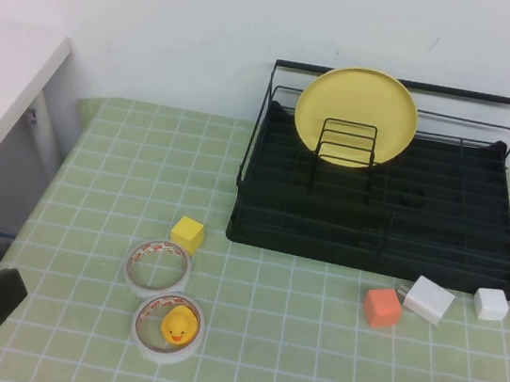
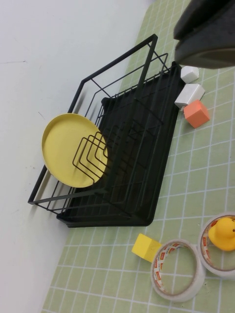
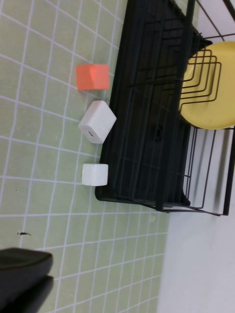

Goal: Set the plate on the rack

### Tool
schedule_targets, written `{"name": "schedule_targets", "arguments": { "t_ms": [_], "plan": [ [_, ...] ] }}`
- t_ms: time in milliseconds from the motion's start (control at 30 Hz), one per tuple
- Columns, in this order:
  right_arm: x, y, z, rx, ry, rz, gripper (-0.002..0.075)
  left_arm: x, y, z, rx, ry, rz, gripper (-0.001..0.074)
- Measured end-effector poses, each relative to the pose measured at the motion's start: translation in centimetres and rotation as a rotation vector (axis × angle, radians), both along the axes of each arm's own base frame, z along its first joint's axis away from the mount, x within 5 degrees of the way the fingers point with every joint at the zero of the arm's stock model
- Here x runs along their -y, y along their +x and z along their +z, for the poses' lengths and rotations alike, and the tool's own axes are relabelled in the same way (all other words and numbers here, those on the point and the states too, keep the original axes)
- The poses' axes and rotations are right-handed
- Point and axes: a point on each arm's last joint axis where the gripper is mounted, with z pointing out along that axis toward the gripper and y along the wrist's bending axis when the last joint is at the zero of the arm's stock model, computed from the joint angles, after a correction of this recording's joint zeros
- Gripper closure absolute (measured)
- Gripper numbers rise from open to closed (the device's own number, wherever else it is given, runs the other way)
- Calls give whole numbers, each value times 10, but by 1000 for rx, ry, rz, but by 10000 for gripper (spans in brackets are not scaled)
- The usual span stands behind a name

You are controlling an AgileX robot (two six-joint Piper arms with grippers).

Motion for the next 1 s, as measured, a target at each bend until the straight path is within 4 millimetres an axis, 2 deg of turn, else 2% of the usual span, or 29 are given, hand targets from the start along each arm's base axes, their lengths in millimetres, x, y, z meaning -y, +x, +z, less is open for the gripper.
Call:
{"name": "schedule_targets", "arguments": {
  "t_ms": [467, 667, 833, 1000],
  "plan": [
    [0, 0, 0, -4, -7, 2, 715, 0, 0, -2, -2, -2, 5, 736],
    [0, 0, 0, -4, -7, 2, 715, -17, -1, -16, 31, -64, 224, 736],
    [0, 0, 0, -4, -7, 2, 715, -27, -16, -35, 31, -12, 347, 736],
    [0, 0, 0, -4, -7, 2, 715, -38, -32, -50, -20, -56, 479, 736]
  ]
}}
